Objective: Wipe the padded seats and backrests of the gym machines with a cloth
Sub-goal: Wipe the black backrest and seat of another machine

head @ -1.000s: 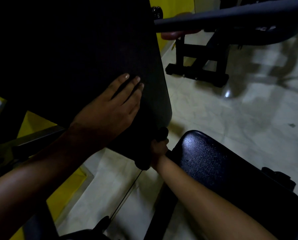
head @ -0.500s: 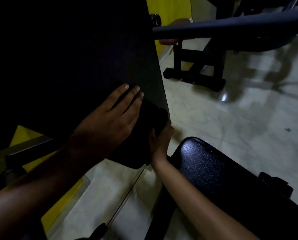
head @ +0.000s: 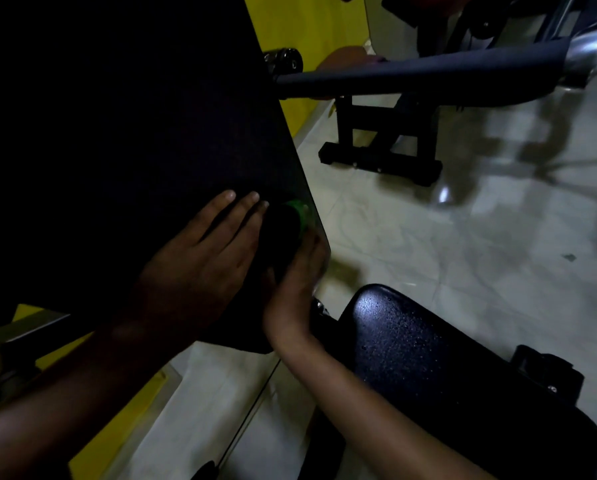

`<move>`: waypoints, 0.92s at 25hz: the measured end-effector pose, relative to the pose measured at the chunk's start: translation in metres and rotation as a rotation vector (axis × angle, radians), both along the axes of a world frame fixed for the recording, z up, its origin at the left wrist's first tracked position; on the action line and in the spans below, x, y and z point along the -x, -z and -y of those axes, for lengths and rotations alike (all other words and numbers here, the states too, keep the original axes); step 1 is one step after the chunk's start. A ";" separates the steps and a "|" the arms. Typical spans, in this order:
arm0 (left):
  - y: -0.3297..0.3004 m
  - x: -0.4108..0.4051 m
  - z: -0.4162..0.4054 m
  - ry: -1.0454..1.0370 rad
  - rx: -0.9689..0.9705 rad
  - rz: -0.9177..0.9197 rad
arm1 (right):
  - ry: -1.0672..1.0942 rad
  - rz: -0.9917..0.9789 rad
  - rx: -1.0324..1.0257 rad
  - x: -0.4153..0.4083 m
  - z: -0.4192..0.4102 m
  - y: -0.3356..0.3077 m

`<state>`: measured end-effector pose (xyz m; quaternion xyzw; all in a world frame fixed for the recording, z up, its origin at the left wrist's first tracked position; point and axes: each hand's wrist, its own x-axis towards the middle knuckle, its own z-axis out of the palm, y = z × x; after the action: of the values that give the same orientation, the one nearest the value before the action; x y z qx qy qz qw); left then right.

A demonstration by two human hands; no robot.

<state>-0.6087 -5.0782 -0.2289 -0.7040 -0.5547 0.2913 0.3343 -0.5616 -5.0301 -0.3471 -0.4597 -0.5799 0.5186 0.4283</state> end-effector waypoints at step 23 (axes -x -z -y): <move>0.050 0.009 -0.062 0.065 0.077 0.073 | -0.214 0.043 0.488 0.002 -0.061 0.084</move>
<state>-0.6176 -5.0164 -0.2790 -0.7441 -0.5318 0.2755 0.2960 -0.5639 -4.9690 -0.4312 -0.4964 -0.4921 0.6754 0.2352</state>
